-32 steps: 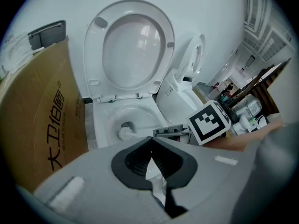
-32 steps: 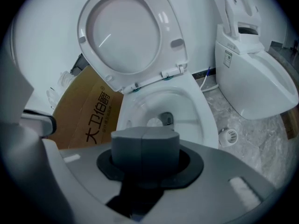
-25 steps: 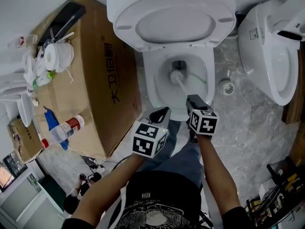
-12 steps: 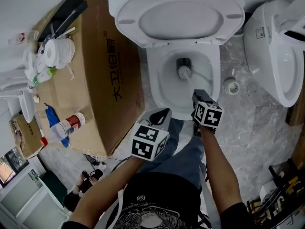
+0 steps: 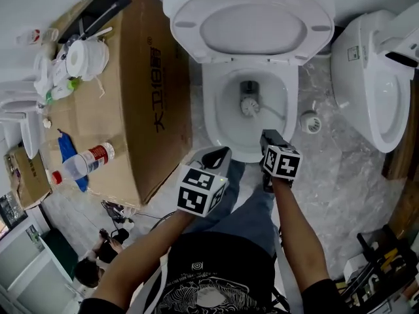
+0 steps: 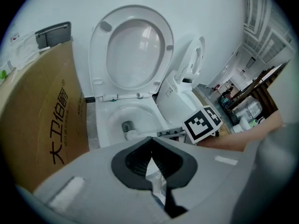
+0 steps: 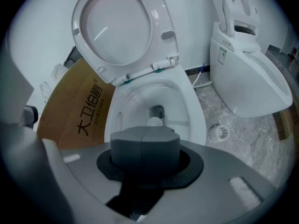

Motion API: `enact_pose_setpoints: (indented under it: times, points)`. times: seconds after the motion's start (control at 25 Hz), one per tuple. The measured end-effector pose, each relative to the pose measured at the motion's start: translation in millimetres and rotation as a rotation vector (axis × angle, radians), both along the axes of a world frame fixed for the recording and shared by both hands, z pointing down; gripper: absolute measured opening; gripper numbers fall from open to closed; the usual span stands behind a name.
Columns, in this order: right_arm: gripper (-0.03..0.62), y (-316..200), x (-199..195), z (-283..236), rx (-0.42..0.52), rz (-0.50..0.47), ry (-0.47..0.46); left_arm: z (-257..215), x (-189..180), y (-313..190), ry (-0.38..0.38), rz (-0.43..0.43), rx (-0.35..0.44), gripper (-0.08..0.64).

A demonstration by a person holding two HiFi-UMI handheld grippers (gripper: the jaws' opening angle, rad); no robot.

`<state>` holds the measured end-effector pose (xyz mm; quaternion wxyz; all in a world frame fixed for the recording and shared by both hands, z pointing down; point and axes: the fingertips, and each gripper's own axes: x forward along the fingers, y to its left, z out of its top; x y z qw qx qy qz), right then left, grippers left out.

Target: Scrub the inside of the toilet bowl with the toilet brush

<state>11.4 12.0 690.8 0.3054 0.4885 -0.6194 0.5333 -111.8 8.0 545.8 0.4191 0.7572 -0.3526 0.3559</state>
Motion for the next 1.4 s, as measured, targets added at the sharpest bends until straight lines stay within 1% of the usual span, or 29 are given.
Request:
enact_pose_setpoints:
  times: [0.08, 0.16, 0.24, 0.48, 0.84, 0.96, 1.08, 1.2, 1.28, 1.4]
  points:
    - [0.152, 8.5, 2.7, -8.8, -0.004, -0.032, 0.006, -5.7, 4.8, 2.4, 0.005, -0.015, 0.011, -0.005]
    - [0.152, 11.8, 4.9, -20.8, 0.011, -0.074, 0.007, -11.8, 9.7, 3.7, 0.012, -0.041, 0.024, -0.005]
    - [0.152, 12.5, 6.6, -38.1, 0.045, -0.103, -0.008, -19.4, 14.9, 5.8, 0.016, -0.068, 0.042, -0.005]
    - [0.152, 17.6, 22.2, -111.8, 0.158, -0.127, -0.038, -50.0, 39.5, 17.0, 0.047, -0.138, 0.093, -0.006]
    - [0.152, 19.3, 52.6, -229.2, 0.374, -0.118, -0.099, -111.5, 86.4, 24.1, 0.072, -0.159, 0.249, -0.006]
    - [0.152, 22.0, 56.3, -260.2, 0.433, -0.142, -0.119, -133.5, 97.6, 25.2, 0.089, -0.181, 0.3, -0.006]
    - [0.152, 26.1, 58.0, -285.9, 0.487, -0.174, -0.135, -155.5, 107.0, 26.3, 0.102, -0.198, 0.358, -0.006]
    - [0.152, 28.4, 58.6, -305.7, 0.544, -0.21, -0.134, -172.5, 112.1, 28.9, 0.09, -0.211, 0.419, -0.006]
    - [0.152, 29.6, 58.6, -313.8, 0.566, -0.228, -0.131, -178.5, 113.2, 31.6, 0.076, -0.22, 0.444, -0.008]
    - [0.152, 33.1, 56.8, -320.1, 0.581, -0.246, -0.136, -184.3, 113.3, 35.9, 0.075, -0.239, 0.463, -0.007]
